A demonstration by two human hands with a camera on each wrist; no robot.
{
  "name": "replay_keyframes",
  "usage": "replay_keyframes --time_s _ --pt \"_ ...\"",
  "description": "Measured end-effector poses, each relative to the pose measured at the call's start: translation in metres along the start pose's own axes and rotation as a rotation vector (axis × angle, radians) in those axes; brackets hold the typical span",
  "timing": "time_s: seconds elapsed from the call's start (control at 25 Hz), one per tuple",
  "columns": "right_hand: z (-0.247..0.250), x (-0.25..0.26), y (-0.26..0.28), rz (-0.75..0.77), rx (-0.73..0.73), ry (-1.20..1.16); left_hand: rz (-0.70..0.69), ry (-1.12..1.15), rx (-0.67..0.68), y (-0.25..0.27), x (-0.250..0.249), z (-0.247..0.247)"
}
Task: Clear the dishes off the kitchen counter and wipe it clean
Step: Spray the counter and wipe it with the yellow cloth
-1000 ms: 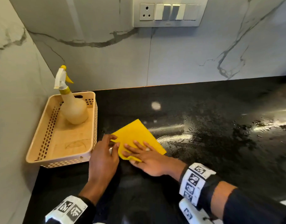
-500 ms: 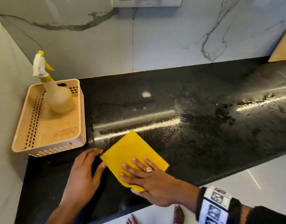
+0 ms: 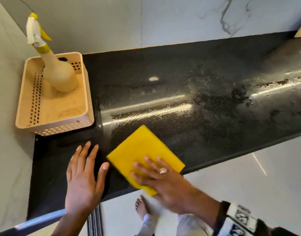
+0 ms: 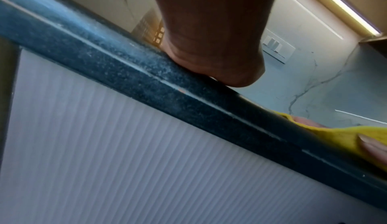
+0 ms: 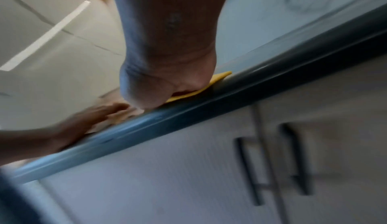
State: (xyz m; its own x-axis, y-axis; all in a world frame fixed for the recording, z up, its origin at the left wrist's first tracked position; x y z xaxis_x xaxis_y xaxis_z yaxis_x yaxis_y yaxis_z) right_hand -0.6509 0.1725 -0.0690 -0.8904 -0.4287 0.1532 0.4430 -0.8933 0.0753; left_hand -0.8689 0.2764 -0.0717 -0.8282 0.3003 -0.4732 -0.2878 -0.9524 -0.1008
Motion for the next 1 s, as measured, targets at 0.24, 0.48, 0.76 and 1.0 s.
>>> replay_keyframes --time_s 0.24,0.48,0.76,1.0 --pt "-0.002 -0.061 0.028 -0.873 -0.211 -0.093 -0.027 -0.031 -0.042 0.003 -0.004 0.0" --pt "-0.012 0.042 -0.004 0.011 0.017 -0.056 -0.048 -0.005 -0.133 0.006 -0.006 0.003" --pt "0.007 -0.058 -0.005 -0.401 0.133 -0.245 -0.032 -0.046 -0.201 0.005 -0.006 0.005" --pt "0.035 -0.082 -0.16 -0.233 0.351 -0.298 0.058 -0.116 -0.179 0.001 -0.005 0.006"
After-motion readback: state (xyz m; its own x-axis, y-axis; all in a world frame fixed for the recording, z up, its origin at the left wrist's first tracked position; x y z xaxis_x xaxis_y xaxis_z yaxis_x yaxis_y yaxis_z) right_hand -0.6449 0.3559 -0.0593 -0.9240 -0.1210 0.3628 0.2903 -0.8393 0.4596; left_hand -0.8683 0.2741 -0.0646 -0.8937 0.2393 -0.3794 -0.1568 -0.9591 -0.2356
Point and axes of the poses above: each hand's wrist, its own y-axis away from the middle knuckle, its own z-axis out of the back of the hand, x = y × z, the point moved 5 cm from there along -y, towards the middle knuckle
